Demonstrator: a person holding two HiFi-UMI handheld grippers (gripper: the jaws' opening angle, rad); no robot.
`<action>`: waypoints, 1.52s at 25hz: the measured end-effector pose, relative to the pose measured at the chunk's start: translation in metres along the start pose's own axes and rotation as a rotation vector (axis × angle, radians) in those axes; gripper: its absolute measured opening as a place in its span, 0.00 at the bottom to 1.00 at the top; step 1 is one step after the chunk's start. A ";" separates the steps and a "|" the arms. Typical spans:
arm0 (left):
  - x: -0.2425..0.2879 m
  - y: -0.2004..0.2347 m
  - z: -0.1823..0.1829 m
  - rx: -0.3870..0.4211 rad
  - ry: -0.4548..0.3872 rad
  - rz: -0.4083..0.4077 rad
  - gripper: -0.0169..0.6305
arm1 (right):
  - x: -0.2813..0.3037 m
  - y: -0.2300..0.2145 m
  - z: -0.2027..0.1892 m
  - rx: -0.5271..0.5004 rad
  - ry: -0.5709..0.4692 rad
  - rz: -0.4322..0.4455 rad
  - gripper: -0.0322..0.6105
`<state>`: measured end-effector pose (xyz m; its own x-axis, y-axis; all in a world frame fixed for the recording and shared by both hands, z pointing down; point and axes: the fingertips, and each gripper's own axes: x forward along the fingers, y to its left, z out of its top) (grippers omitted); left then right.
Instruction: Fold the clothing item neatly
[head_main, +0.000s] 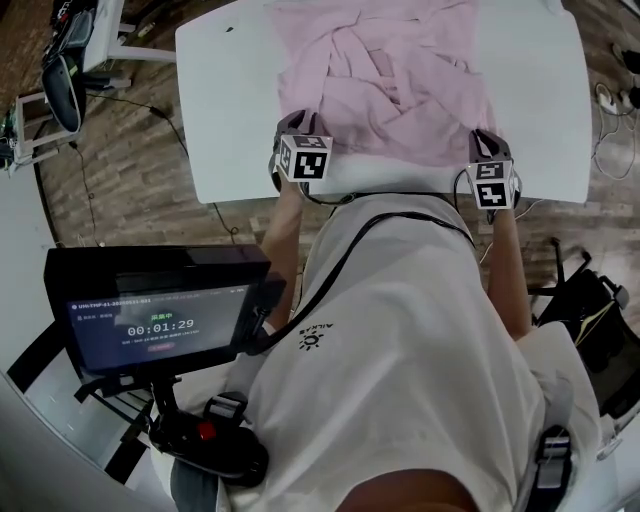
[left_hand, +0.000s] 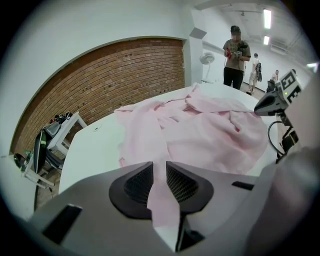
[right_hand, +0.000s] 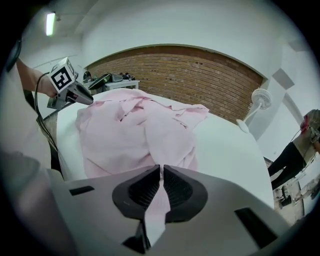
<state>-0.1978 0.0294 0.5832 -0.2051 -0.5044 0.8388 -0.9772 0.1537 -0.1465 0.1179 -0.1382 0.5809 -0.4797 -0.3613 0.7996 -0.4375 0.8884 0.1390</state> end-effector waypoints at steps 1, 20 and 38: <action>0.001 0.000 0.000 0.001 0.000 -0.002 0.12 | 0.000 0.000 0.001 -0.013 0.002 -0.003 0.09; -0.002 0.022 0.025 -0.037 0.015 0.044 0.06 | -0.026 -0.042 0.050 0.033 -0.129 -0.074 0.08; 0.005 0.168 0.095 -0.110 -0.031 0.256 0.06 | 0.055 -0.142 0.140 -0.136 -0.093 -0.137 0.07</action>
<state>-0.3678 -0.0281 0.5133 -0.4476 -0.4632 0.7649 -0.8820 0.3699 -0.2920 0.0470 -0.3234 0.5229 -0.4934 -0.5006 0.7112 -0.4000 0.8567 0.3255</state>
